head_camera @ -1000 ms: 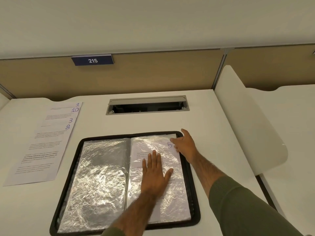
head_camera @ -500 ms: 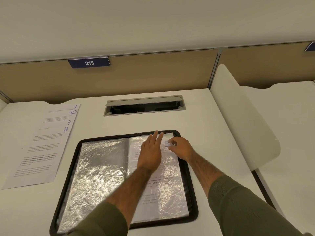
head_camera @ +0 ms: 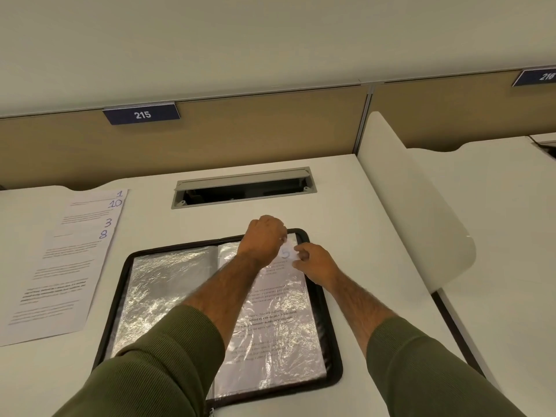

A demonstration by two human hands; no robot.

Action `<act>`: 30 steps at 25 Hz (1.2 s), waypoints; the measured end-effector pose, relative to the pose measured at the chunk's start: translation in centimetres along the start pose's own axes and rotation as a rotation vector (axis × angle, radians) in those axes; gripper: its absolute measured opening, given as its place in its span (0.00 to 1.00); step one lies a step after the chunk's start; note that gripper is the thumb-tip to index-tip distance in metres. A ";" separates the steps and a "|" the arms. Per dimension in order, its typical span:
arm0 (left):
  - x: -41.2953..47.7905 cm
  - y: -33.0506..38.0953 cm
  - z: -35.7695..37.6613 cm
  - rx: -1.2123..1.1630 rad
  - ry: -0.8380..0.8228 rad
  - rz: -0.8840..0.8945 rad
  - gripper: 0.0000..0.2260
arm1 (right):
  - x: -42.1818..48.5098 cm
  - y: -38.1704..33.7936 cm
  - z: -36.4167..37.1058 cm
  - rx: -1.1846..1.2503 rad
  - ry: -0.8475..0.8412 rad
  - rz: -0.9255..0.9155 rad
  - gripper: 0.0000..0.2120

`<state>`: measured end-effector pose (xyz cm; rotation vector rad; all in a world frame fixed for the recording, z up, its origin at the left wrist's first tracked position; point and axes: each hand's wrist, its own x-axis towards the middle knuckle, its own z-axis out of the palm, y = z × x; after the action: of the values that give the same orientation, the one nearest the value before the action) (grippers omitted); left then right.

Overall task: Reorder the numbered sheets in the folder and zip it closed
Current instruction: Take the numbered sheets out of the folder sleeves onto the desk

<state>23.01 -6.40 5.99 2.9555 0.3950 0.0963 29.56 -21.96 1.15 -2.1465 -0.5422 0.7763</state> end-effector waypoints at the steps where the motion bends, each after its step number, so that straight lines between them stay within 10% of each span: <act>1: 0.0 -0.2 -0.2 -0.053 0.016 -0.042 0.06 | -0.1 0.0 0.0 0.005 -0.003 0.011 0.23; 12: -1.3 3.0 0.7 -0.274 -0.098 -0.515 0.38 | -3.8 0.0 3.0 -0.126 0.021 -0.068 0.21; 22: -0.5 0.8 -1.0 -0.154 -0.245 -0.475 0.08 | -7.5 0.0 4.5 -0.009 0.006 -0.140 0.30; 30: -6.1 -15.5 -5.5 -0.111 -0.327 -0.633 0.15 | -5.7 0.3 7.0 -0.395 0.092 -0.281 0.44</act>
<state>12.67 7.59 8.59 2.5276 1.1856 -0.4153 20.74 -21.87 -0.65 -2.3748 -0.9901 0.4375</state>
